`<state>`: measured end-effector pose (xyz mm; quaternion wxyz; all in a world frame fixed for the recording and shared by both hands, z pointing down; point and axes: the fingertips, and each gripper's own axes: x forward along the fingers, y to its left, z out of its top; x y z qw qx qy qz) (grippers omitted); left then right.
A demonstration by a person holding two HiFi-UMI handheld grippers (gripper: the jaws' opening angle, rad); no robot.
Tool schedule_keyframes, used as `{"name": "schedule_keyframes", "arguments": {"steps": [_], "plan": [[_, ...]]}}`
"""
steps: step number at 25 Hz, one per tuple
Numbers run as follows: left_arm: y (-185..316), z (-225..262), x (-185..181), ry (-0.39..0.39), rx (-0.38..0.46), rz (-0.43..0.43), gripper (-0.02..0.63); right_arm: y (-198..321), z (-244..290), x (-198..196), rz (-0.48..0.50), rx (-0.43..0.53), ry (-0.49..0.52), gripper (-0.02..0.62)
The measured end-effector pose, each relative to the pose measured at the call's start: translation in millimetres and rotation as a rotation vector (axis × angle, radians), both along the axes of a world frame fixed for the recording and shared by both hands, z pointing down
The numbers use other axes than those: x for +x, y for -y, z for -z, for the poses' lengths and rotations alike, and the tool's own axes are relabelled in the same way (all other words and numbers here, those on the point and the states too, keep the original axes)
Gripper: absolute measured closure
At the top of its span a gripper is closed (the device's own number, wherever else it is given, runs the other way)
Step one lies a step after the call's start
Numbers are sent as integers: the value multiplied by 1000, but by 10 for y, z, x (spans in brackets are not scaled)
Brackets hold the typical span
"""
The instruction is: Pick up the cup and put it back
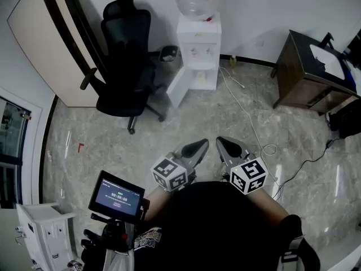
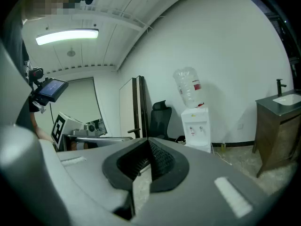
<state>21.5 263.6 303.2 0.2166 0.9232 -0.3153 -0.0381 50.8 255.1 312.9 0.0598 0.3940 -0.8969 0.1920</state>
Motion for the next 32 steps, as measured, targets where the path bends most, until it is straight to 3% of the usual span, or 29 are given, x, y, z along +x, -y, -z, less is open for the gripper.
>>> {"name": "schedule_keyframes", "arguments": {"steps": [18,27,32], "plan": [[-48,-16,86,-1,-22,-11,603,-55,37,99,-24,1,20,588],[3,-84,455,6,-30,4,603,13,-10,487,-23,-2,35,588],[314,-246,878,23,-35,42,603,342,-175,885,27,-6,41,588]]}}
